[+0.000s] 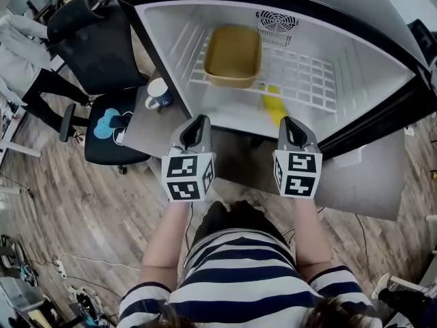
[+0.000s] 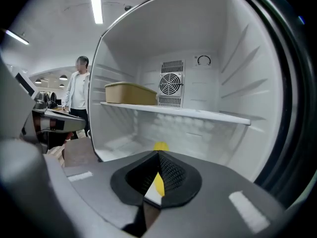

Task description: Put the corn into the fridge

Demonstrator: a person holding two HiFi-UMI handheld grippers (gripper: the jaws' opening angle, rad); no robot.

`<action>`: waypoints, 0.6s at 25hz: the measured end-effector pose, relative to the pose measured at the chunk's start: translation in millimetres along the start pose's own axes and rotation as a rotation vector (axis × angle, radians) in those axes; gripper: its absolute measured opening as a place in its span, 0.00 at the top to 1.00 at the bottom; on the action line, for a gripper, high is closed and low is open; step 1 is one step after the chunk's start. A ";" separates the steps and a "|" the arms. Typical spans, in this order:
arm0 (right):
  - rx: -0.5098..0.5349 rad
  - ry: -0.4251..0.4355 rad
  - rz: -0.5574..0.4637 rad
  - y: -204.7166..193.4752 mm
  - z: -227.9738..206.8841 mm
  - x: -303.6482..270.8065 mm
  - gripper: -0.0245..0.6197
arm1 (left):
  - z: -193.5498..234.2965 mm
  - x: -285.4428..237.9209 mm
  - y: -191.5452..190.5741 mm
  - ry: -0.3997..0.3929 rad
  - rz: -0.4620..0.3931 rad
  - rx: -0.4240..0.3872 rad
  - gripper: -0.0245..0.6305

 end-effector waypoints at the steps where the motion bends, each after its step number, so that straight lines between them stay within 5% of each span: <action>1: -0.005 0.009 -0.008 -0.6 0.9 1.9 0.97 | -0.3 1.1 -0.8 -0.002 0.002 -0.002 0.96; 15: -0.101 0.109 -0.058 -3.0 -8.0 32.3 0.97 | -12.2 19.0 0.5 0.031 0.004 0.015 0.96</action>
Point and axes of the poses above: the fingertips, and each gripper's own axes: x backward along the fingers, z to its left, y out of its top, the point moved 9 cm from there along x, backward along the fingers, and after that the axes turned 14 degrees about y, right-handed, at the moved point
